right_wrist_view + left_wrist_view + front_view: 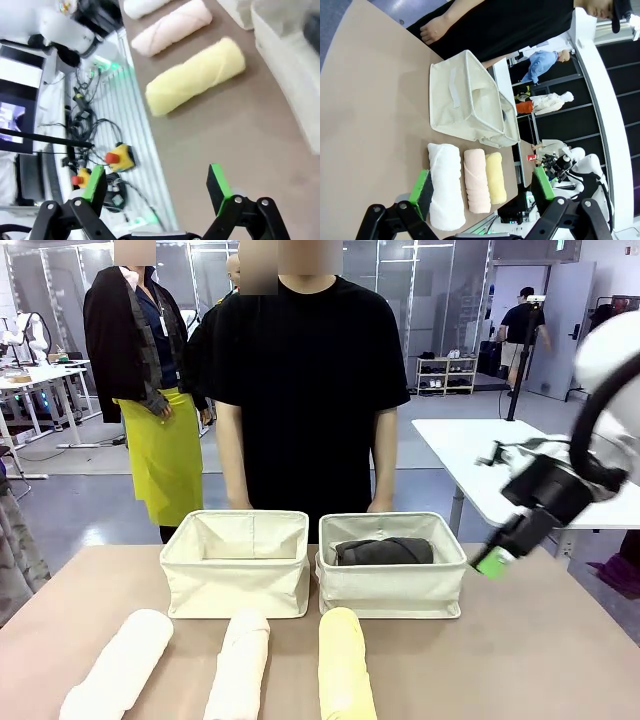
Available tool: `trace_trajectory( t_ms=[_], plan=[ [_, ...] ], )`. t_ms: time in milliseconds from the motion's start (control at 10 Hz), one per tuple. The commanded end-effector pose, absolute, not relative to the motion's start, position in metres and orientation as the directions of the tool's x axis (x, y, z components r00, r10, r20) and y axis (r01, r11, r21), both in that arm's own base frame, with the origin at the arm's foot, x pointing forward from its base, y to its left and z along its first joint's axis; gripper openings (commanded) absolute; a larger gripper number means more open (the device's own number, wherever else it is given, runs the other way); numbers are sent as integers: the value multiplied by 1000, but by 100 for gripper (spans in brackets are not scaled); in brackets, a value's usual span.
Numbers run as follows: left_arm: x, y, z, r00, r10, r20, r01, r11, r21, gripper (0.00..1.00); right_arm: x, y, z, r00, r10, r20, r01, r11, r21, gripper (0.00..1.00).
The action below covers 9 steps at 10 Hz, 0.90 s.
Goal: Divide the towels into two baskets.
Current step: Pick up one hotel-folded towel from the bottom of the table and place it in the Fabric basket indicated by the person.
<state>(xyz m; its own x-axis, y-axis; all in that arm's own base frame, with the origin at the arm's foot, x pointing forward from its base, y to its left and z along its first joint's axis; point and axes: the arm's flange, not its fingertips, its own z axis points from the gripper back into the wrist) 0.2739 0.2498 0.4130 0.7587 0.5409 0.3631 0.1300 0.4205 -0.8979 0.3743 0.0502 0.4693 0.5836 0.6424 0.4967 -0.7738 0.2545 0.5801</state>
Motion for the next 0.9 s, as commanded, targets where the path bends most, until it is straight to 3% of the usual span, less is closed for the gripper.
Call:
trace_trajectory(
  t_ms=[0,200,500,800],
  plan=[
    [272,251,414,753,546,368,138,416,-899,100,349,-19,461,767,455,451,-600,263,755,100],
    [272,251,414,753,546,368,138,416,-899,100,335,-83,454,877,312,365,-457,310,834,100],
    [272,251,414,753,546,368,138,416,-899,100,287,-167,433,962,-30,272,-250,311,917,100],
    [272,251,414,753,546,368,138,416,-899,100,257,-192,419,973,-76,218,-192,261,946,100]
  ],
)
